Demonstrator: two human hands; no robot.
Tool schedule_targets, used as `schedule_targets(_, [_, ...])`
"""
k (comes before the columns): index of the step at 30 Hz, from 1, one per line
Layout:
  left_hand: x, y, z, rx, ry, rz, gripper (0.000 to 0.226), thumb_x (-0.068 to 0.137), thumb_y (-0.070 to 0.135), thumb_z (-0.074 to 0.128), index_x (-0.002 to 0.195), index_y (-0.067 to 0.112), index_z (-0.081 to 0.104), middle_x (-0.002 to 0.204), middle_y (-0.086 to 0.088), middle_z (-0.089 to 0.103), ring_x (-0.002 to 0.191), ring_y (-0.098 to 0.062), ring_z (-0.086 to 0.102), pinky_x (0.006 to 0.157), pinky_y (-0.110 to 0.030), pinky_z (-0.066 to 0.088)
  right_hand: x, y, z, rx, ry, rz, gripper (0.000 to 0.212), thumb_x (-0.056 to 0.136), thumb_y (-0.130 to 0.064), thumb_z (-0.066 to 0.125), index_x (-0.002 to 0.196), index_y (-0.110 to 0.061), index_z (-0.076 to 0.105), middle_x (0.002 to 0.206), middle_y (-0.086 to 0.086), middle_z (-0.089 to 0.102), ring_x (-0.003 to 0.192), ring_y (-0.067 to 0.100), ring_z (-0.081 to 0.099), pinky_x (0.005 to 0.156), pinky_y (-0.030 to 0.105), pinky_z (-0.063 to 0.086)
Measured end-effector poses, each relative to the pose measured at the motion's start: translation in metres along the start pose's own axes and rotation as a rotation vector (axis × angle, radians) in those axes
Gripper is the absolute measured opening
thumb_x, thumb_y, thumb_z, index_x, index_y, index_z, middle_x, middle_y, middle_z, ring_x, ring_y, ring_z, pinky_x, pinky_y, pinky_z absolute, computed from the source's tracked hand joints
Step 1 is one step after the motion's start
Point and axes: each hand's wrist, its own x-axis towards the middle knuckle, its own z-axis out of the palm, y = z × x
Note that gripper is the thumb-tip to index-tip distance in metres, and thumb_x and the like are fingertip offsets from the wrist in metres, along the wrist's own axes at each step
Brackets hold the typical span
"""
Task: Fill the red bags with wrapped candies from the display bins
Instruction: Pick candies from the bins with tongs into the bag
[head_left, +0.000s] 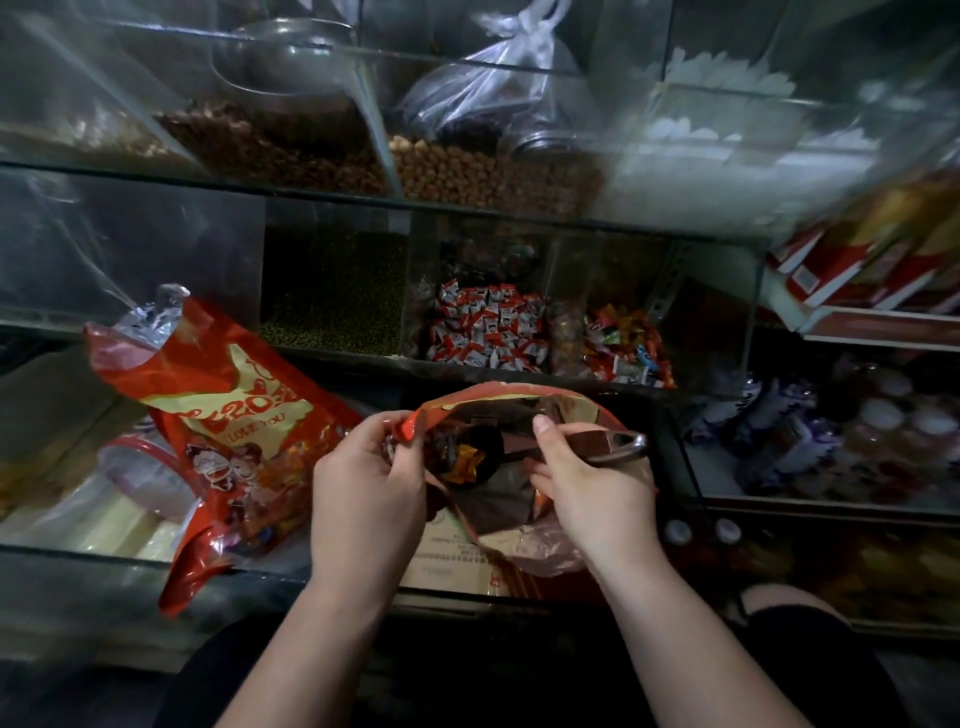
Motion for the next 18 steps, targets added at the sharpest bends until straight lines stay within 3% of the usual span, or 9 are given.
schedule_targets(2, [0.001,0.000,-0.005,0.030,0.014,0.027,0.010,0.098,0.029,0.061,0.095,0.031,0.070,0.076,0.025,0.068,0.057,0.000,0.064,0.045,-0.016,0.047,-0.006,-0.005,-0.005,0.081,-0.030,-0.006,0.032,0.078,-0.048,0.085,0.087,-0.018,0.080,0.085,0.003,0.082,0.081,0.020,0.081,0.074,0.033,0.064])
schedule_targets(4, [0.002,0.001,-0.010,0.035,0.016,0.025,0.010,0.097,0.028,0.061,0.097,0.034,0.070,0.080,0.030,0.067,0.063,0.004,0.065,0.047,-0.011,0.046,-0.016,-0.013,-0.011,0.200,-0.037,0.008,0.013,0.090,-0.030,0.080,0.090,-0.017,0.077,0.088,0.009,0.082,0.083,0.025,0.081,0.070,0.031,0.065])
schedule_targets(7, [0.004,0.002,-0.022,0.055,0.030,0.023,0.010,0.094,0.031,0.063,0.099,0.035,0.071,0.075,0.031,0.067,0.066,0.006,0.065,0.050,-0.013,0.050,-0.033,-0.025,-0.021,0.270,-0.065,0.020,0.015,0.092,-0.025,0.076,0.099,-0.012,0.074,0.090,0.009,0.082,0.085,0.027,0.081,0.071,0.030,0.065])
schedule_targets(10, [0.005,0.005,-0.034,0.069,0.040,0.031,0.009,0.093,0.039,0.063,0.097,0.037,0.071,0.076,0.029,0.068,0.057,0.000,0.066,0.043,-0.026,0.053,-0.049,-0.036,-0.033,0.302,-0.134,0.036,0.030,0.081,-0.030,0.078,0.100,-0.007,0.074,0.090,0.011,0.082,0.086,0.027,0.081,0.073,0.030,0.065])
schedule_targets(12, [0.007,0.007,-0.038,0.090,0.029,0.012,0.011,0.092,0.043,0.063,0.096,0.036,0.071,0.071,0.022,0.069,0.055,-0.003,0.065,0.043,-0.035,0.055,-0.055,-0.043,-0.040,0.308,-0.138,0.039,0.031,0.073,-0.022,0.080,0.096,-0.002,0.074,0.088,0.020,0.080,0.085,0.032,0.081,0.071,0.031,0.065])
schedule_targets(15, [0.012,0.012,-0.044,0.238,-0.062,-0.022,0.016,0.090,0.040,0.064,0.099,0.030,0.073,0.073,0.023,0.065,0.066,0.003,0.062,0.054,-0.024,0.052,-0.059,-0.048,-0.050,0.340,-0.152,0.045,0.025,0.072,-0.002,0.081,0.095,0.002,0.072,0.085,0.028,0.077,0.083,0.038,0.080,0.068,0.033,0.066])
schedule_targets(18, [0.009,0.020,-0.051,0.417,-0.049,-0.007,0.030,0.086,0.038,0.068,0.115,0.030,0.067,0.091,0.019,0.065,0.083,-0.004,0.062,0.070,-0.027,0.052,-0.058,-0.050,-0.060,0.322,-0.146,0.008,0.030,0.065,-0.005,0.081,0.093,-0.001,0.072,0.084,0.029,0.077,0.083,0.037,0.080,0.063,0.028,0.064])
